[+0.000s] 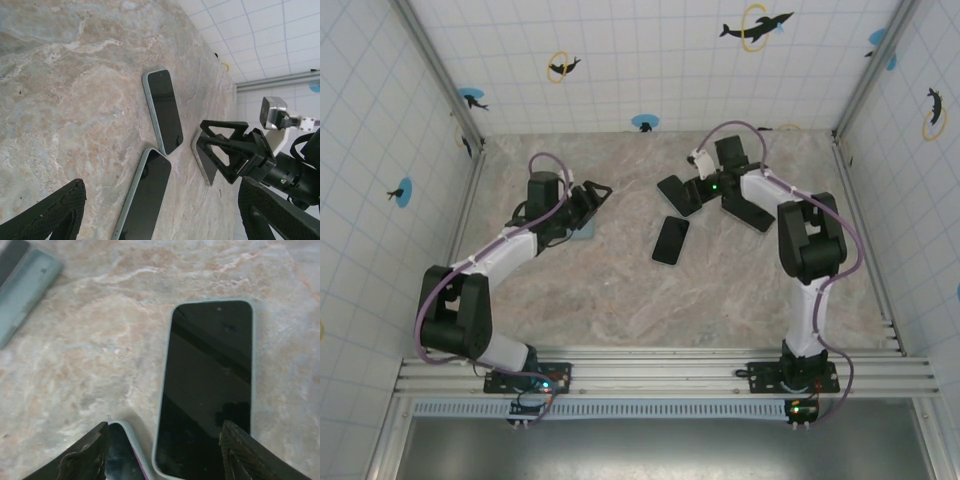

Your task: Take the phone out of the phone case

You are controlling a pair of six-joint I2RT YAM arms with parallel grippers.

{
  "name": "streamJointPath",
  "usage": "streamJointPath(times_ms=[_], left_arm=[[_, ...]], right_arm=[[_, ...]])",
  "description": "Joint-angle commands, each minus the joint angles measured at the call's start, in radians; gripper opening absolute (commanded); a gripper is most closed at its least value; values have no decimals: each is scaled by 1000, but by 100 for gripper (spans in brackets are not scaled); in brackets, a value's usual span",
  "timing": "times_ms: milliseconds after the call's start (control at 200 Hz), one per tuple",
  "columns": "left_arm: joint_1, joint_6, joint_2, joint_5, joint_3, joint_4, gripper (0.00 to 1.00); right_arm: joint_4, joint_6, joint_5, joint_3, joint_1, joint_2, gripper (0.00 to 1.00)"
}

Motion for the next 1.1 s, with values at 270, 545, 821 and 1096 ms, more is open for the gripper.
streamJointPath(times_ms=[270, 545, 821, 1096], left_arm=[[-1, 23, -11, -20, 30, -26, 81], [-1, 30, -2, -9, 37, -36, 81], [-2, 36, 3, -6, 42, -44, 81], [-2, 42, 7, -4, 32, -47, 81]], right_arm=[[-20, -11, 316, 103, 85, 128, 90], [-68, 2, 359, 187, 92, 214, 90], [-153, 0, 388, 251, 105, 308, 87], [-256, -17, 478, 258, 113, 340, 82]])
